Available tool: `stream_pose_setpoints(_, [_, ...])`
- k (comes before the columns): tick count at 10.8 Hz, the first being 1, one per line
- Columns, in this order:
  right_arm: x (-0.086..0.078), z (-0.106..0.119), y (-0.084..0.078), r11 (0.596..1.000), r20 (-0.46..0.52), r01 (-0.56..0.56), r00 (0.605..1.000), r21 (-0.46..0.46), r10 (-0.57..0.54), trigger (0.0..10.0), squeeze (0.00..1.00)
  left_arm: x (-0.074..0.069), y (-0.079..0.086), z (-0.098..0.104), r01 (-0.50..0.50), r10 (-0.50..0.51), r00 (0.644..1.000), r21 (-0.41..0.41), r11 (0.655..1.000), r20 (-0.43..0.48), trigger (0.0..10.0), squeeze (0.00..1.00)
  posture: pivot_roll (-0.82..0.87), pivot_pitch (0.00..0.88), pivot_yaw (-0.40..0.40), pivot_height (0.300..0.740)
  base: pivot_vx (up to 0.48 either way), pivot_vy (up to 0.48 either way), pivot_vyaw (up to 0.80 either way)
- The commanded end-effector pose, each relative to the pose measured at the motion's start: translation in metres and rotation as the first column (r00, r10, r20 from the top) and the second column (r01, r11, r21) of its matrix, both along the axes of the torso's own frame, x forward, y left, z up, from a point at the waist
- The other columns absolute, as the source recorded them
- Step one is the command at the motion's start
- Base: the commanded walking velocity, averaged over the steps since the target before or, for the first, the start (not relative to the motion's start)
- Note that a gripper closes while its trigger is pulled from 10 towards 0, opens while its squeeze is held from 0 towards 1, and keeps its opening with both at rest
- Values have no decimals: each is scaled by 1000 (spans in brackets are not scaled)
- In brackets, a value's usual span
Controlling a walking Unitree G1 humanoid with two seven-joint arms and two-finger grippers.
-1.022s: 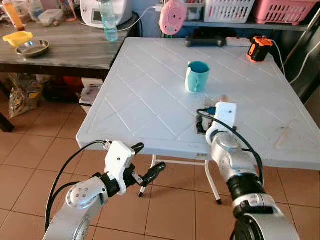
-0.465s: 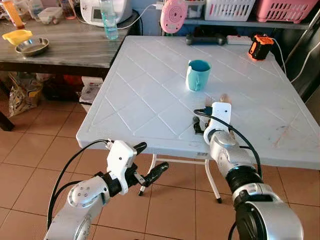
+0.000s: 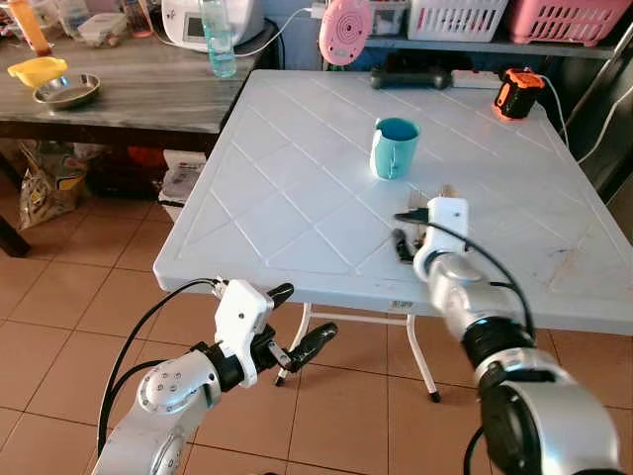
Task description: Setting the table
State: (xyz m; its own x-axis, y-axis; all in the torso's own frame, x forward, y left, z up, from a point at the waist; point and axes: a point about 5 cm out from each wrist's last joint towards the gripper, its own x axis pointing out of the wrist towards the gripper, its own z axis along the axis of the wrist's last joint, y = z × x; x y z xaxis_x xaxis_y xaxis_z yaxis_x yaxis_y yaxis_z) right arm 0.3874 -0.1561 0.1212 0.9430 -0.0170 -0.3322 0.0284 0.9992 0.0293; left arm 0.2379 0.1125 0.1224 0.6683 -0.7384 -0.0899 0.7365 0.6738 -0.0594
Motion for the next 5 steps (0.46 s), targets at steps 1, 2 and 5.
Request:
stream_pose_setpoints(1, [2,3,2,1000,2,-11,1000,5,11,0,0,-2,0,1,0,0,1000,4,1000,6,10000,0,35,120,9,740,0,0,0])
stream_pose_setpoints(2, [3,5,4,999,1,-37,999,13,37,0,0,-2,0,1,2,-2,1000,5,1000,4,10000,0,39,123,11,740,0,0,0])
stream_pose_setpoints(5, [2,0,9,997,-28,-68,997,25,69,0,0,-4,0,1,3,-3,1000,8,1000,0,10000,0,40,123,10,740,0,0,0])
